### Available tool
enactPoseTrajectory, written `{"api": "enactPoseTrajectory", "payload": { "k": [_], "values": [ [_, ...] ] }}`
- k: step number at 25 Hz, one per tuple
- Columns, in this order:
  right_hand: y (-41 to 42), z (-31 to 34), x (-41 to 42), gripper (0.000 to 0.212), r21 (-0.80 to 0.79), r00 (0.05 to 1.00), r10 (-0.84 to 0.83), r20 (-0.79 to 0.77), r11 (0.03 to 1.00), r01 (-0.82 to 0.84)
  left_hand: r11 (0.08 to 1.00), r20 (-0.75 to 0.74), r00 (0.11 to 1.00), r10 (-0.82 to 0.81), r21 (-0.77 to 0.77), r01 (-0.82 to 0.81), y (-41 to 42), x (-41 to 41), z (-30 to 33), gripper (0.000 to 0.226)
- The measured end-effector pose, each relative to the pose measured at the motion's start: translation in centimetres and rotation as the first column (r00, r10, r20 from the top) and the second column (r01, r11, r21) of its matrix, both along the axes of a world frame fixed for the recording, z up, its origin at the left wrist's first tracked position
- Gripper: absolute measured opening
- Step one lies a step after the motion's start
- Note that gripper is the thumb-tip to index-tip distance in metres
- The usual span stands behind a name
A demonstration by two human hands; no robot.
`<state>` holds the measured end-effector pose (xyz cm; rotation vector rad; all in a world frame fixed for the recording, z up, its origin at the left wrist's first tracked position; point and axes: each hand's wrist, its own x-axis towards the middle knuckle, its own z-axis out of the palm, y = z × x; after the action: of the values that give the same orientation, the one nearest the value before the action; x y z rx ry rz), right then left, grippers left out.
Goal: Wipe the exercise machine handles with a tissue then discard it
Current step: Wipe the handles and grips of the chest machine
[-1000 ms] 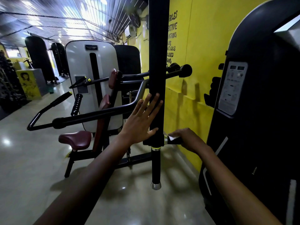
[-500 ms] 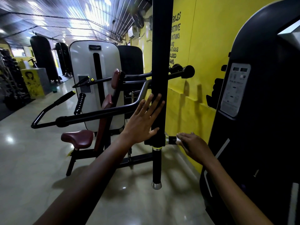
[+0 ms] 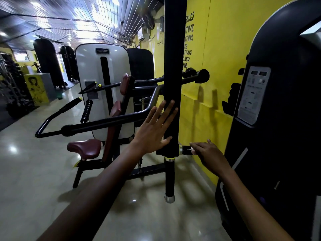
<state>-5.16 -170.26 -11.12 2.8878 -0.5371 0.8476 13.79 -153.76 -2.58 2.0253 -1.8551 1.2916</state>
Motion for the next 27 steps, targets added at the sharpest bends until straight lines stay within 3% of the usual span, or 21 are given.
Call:
{"api": "enactPoseTrajectory", "payload": {
  "k": [8,11,13,17,21,27],
  "values": [
    [0.0,0.2,0.7,0.02,0.158,0.992,-0.052,0.118,0.987,0.033,1.0,-0.013,1.0,0.007,-0.002,-0.007,0.0,0.0,0.0,0.092],
    [2.4,0.9,2.7,0.026,0.191,0.996,-0.036,0.083,0.981,0.019,1.0,-0.025,1.0,-0.004,-0.004,0.004,0.0,-0.2,0.0,0.093],
    [3.4,0.9,3.6,0.042,0.195,1.0,-0.006,0.02,0.981,0.002,1.0,-0.017,1.0,-0.005,-0.004,0.005,0.0,-0.1,0.0,0.093],
    [3.1,1.4,2.8,0.065,0.139,0.999,0.026,-0.037,0.99,-0.021,1.0,0.001,1.0,-0.001,-0.005,0.001,0.0,0.0,0.0,0.093],
    [2.2,1.8,1.1,0.051,0.036,1.0,-0.001,-0.022,0.999,0.002,1.0,-0.006,1.0,-0.011,-0.01,0.011,0.0,-0.1,0.0,0.093],
    [-0.1,0.2,-0.5,0.055,-0.075,0.995,-0.046,0.083,0.996,0.053,0.999,-0.023,0.999,-0.033,-0.011,0.032,-0.1,-0.1,0.0,0.094]
  ]
}}
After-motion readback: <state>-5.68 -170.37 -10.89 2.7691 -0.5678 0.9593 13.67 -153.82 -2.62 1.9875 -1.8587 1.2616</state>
